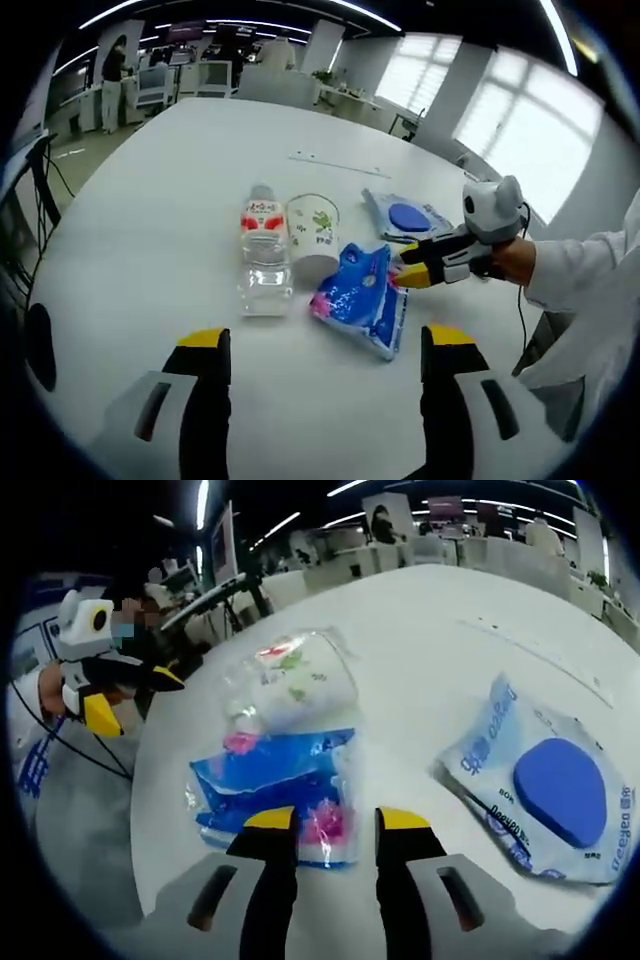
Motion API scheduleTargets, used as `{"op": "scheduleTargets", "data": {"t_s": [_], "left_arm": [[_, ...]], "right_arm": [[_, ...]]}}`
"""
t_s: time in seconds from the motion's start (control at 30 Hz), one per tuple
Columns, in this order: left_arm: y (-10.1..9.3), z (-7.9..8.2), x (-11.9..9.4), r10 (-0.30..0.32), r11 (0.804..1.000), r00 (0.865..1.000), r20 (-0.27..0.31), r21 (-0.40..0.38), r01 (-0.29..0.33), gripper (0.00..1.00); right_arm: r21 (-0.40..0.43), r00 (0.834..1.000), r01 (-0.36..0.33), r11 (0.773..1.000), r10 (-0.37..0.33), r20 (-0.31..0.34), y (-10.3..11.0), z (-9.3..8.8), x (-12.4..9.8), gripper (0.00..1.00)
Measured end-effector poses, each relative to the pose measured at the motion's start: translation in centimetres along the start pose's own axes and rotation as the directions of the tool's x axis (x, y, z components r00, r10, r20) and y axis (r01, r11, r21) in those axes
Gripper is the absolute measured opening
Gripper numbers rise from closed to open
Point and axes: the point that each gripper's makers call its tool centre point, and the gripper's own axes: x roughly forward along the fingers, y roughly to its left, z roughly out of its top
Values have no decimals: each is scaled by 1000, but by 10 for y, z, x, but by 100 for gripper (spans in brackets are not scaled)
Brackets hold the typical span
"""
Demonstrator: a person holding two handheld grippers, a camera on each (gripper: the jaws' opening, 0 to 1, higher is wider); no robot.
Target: Arrange the tabletop items into an orderly group along one side of the table until the central work area is clear of visible clutter.
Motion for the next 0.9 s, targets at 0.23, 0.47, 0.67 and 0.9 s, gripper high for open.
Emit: {"op": "scheduleTargets", "data": {"t_s": [0.23,0.47,0.67,0.9], "left_arm": [[-1,-5,2,-4,1000,1000,-10,-2,4,79],[-3,-7,4,-7,1000,1000,-18,-9,7,77],[-14,-10,11,-11,1000,1000,-21,-7,11,72],[-26,-17,24,-24,1000,999,-36,-6,24,73]], "right_arm": [[-9,1000,25,1000,-25,-15,-3,-3,4,11],[-18,998,67,998,-67,-21,-7,-3,6,1],[-2,997,82,997,-82,-11,-7,1,9,1],[0,996,84,996,-84,-6,-7,1,9,1]]}}
